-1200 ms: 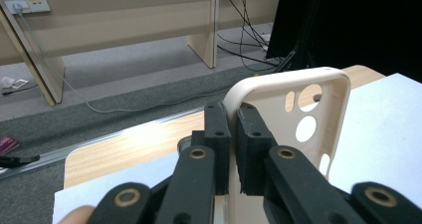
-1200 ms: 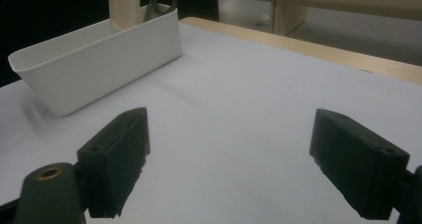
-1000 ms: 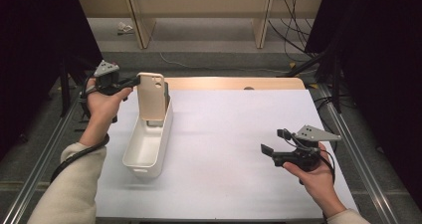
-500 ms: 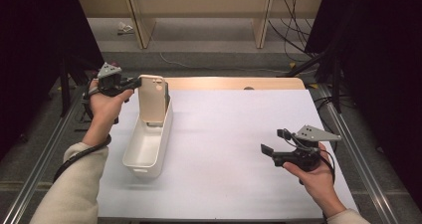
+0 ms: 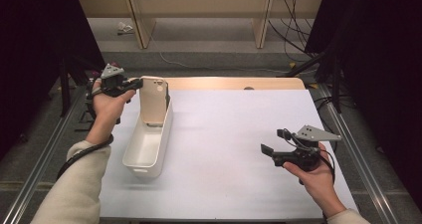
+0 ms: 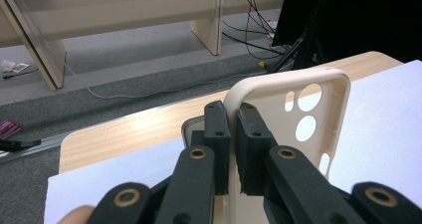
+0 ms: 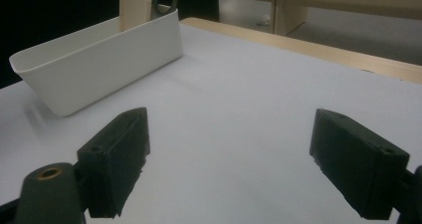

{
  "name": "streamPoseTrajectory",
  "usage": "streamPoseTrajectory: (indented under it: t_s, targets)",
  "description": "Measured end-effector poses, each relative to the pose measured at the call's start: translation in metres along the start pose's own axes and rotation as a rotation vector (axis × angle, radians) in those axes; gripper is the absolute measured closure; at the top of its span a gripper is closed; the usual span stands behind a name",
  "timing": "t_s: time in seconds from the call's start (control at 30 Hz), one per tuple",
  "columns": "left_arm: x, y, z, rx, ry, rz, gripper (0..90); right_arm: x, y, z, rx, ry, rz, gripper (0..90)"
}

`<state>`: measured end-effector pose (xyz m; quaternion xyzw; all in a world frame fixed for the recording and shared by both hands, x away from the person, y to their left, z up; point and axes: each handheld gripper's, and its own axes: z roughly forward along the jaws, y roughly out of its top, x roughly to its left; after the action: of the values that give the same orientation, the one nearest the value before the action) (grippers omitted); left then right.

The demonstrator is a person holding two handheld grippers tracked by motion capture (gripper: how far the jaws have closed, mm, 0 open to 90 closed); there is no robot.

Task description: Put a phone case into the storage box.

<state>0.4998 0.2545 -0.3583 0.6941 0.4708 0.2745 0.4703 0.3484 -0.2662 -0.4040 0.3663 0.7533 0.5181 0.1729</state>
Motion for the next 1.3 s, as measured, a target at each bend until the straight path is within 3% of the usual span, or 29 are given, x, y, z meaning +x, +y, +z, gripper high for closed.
streamPoseTrajectory:
  t_s: [1.3]
  targets:
    - [0.008, -0.024, 0.024, 0.075, 0.016, -0.030, 84.6, -0.001, 0.000, 0.000, -0.002, 0.003, 0.006, 16.9]
